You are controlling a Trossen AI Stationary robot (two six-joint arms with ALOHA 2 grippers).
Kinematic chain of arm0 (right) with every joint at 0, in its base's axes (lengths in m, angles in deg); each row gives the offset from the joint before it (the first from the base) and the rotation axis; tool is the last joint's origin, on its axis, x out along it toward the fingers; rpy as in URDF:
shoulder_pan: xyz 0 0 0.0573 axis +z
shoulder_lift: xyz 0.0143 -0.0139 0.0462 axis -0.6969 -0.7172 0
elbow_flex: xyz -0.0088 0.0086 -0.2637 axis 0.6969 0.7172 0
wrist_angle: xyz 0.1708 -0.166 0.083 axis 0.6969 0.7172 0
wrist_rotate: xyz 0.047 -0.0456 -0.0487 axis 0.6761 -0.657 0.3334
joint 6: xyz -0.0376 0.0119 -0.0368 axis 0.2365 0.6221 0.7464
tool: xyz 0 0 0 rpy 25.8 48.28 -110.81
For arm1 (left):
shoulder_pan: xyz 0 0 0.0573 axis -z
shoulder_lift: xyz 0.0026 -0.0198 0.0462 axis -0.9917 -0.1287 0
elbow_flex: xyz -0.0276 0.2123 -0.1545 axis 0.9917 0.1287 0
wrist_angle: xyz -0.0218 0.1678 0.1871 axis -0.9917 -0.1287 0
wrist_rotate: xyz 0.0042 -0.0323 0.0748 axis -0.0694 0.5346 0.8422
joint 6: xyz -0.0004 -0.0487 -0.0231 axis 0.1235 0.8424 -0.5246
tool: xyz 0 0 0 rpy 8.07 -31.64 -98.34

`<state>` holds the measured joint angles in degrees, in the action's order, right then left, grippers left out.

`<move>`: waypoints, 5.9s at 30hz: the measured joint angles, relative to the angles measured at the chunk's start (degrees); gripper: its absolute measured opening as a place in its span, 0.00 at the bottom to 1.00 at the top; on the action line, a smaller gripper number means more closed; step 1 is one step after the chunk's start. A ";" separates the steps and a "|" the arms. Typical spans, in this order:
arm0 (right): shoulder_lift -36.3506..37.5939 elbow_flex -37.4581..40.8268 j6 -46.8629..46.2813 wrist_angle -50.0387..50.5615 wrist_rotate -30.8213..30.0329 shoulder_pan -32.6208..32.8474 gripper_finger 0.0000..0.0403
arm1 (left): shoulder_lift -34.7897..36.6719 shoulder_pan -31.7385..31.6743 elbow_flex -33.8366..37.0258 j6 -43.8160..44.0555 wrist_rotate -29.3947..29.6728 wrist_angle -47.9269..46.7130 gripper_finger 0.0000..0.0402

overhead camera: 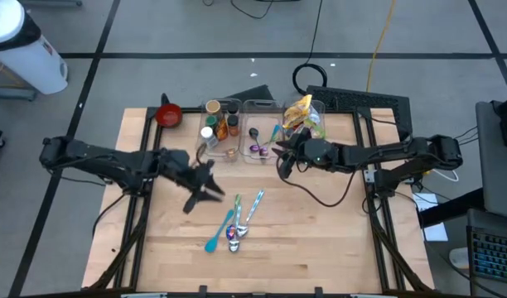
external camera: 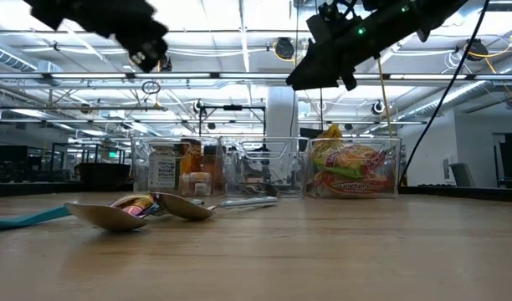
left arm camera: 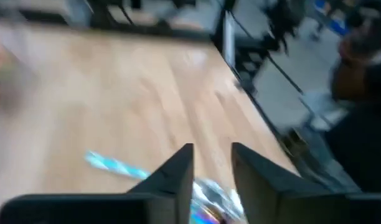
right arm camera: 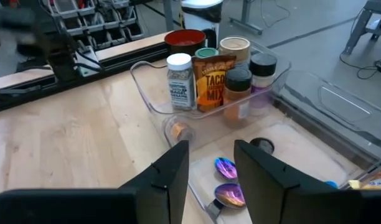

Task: Pick & Place Food Item
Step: Put the blue spoon into the middle transparent bin

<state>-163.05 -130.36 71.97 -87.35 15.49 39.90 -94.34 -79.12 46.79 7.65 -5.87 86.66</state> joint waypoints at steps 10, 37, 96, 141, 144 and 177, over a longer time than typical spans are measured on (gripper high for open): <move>0.00 0.00 -0.04 -0.61 0.00 -0.11 0.30 | -4.37 17.40 0.04 7.28 8.57 -11.32 0.61; 0.00 -0.02 -0.40 -0.40 0.00 -0.09 0.29 | -33.75 20.14 -0.07 -3.44 11.54 3.91 0.65; -0.02 0.81 -0.52 -2.99 0.00 -0.11 0.29 | -26.75 13.53 -0.42 37.52 17.77 -29.96 0.65; -0.02 0.81 -0.52 -3.20 0.00 -0.11 0.29 | -27.82 11.34 -7.91 27.69 20.51 -33.92 0.05; -0.02 0.81 -0.52 -3.09 0.00 -0.11 0.29 | -27.81 11.75 -10.09 24.72 21.75 -34.19 0.05; 18.21 9.28 2.06 2.94 -0.83 2.49 0.29 | -26.11 -6.52 -13.92 -18.27 4.40 16.78 0.05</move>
<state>-144.85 -121.08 74.03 -84.41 14.65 42.40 -120.45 -85.63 32.87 -10.63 -1.47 103.44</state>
